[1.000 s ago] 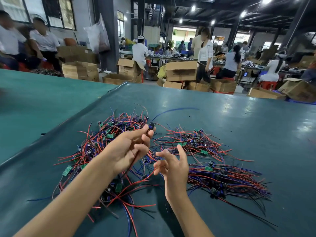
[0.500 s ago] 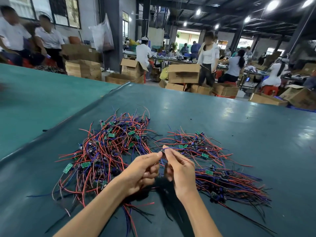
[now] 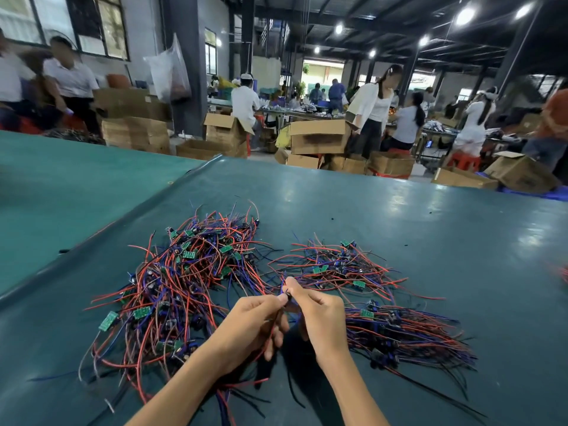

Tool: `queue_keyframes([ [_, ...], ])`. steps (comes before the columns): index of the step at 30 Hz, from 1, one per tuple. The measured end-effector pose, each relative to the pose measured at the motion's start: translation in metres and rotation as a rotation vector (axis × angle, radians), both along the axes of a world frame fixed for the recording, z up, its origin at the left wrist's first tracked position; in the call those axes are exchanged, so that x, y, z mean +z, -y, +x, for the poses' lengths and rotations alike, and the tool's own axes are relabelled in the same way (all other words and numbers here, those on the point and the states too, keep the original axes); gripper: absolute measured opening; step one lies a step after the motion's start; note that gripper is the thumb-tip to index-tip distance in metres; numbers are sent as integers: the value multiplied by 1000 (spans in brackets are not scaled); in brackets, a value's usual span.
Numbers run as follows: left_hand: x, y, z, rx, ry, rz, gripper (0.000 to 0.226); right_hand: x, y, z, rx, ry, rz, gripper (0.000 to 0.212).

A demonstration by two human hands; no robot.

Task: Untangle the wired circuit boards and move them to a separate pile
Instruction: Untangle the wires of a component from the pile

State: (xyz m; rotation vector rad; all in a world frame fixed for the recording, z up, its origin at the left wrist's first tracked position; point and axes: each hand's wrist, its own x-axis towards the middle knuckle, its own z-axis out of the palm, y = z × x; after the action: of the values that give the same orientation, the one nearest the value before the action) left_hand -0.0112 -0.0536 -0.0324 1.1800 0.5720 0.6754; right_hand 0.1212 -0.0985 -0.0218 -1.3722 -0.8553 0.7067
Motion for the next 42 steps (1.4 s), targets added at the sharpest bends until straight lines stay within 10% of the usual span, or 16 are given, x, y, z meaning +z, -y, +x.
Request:
queue_keyframes([
  [7, 0, 1, -1, -66, -70, 81, 29, 14, 6, 9, 353, -226, -191, 26],
  [19, 2, 3, 0, 23, -2, 13, 32, 5, -1, 21, 334, -499, -252, 45],
  [42, 1, 2, -2, -45, -106, 32, 25, 32, -25, 54, 259, -403, -270, 17],
])
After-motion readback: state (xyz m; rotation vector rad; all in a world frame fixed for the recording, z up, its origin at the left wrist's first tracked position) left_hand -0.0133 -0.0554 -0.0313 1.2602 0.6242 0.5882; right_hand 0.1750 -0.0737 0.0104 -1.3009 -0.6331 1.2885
